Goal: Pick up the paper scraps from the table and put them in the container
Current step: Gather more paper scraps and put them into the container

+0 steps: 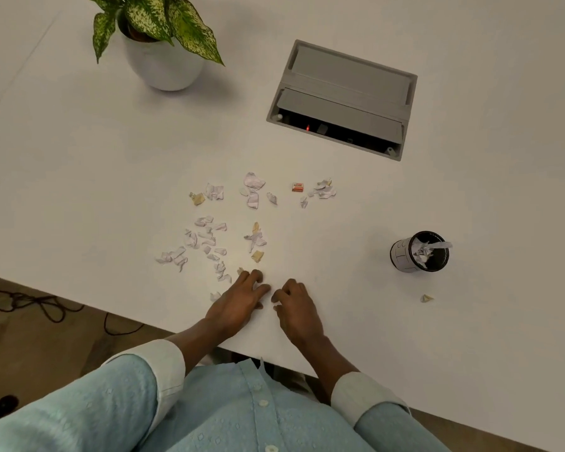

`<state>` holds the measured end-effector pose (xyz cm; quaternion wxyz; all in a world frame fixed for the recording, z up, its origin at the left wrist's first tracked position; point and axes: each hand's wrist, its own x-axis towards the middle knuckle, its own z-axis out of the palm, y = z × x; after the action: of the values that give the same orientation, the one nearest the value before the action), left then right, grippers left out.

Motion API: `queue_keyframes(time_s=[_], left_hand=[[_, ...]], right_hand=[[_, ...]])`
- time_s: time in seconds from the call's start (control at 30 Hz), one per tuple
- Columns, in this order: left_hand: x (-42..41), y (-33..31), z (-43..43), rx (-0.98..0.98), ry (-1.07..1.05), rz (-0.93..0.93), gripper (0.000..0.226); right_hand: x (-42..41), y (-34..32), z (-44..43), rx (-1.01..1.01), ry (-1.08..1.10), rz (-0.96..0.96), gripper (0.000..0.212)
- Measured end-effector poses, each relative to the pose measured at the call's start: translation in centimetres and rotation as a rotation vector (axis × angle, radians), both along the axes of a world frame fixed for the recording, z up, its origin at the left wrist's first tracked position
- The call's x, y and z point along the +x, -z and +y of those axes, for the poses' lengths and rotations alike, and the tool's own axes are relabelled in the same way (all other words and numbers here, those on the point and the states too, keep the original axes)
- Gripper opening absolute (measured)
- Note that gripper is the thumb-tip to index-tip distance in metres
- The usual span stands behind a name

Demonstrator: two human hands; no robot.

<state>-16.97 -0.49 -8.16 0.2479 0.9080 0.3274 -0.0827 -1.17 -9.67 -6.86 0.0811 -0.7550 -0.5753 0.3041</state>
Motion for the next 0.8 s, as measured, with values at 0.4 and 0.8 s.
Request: queue_keyframes(time_s=[0.4, 0.8], left_hand=[[2.5, -0.1, 0.0, -0.023, -0.151, -0.155, 0.022], [18.4, -10.0, -1.0, -0.257, -0.342, -0.603, 0.006]], right_hand=[[2.8, -0.5, -0.9, 0.005, 0.586, 0.168, 0.007], [15.5, -9.4, -3.5, 0.398, 1.078, 0.217, 0.013]])
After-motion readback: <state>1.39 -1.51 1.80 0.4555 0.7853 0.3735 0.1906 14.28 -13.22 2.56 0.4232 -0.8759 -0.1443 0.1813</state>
